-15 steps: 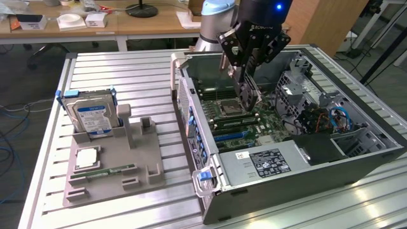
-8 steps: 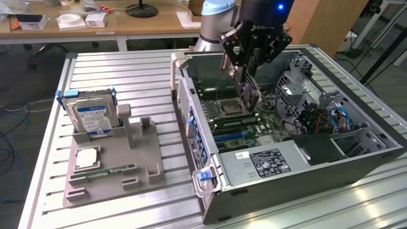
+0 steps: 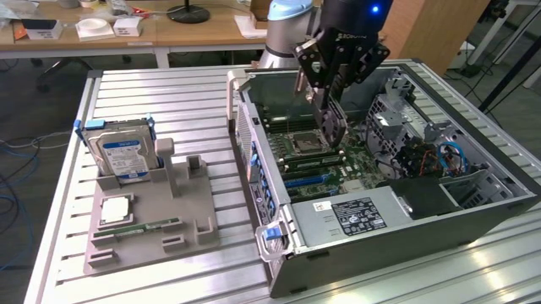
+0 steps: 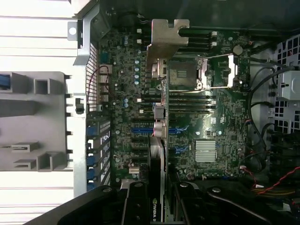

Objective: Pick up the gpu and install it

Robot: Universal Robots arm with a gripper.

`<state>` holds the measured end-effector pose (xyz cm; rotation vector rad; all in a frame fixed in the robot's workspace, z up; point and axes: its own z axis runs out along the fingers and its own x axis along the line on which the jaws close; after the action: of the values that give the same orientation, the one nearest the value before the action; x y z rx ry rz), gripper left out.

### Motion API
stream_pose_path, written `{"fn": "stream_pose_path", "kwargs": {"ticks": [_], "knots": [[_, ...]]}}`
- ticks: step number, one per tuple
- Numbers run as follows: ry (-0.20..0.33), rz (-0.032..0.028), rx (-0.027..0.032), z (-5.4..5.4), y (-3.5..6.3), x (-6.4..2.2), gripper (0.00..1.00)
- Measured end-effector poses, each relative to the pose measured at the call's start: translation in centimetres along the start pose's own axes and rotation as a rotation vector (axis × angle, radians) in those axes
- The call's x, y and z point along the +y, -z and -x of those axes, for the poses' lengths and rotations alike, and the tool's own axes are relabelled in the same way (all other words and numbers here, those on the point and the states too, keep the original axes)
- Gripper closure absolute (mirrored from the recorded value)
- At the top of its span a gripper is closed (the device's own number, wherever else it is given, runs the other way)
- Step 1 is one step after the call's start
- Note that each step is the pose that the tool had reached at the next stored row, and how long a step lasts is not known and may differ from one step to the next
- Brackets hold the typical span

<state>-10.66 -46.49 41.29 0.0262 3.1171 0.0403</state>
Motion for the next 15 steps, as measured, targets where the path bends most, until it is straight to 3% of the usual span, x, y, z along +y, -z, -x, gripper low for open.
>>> {"fn": "stream_pose_path", "kwargs": {"ticks": [15], "knots": [[0.000, 0.0001, 0.0000, 0.52, -0.02, 0.01, 0.74]]}}
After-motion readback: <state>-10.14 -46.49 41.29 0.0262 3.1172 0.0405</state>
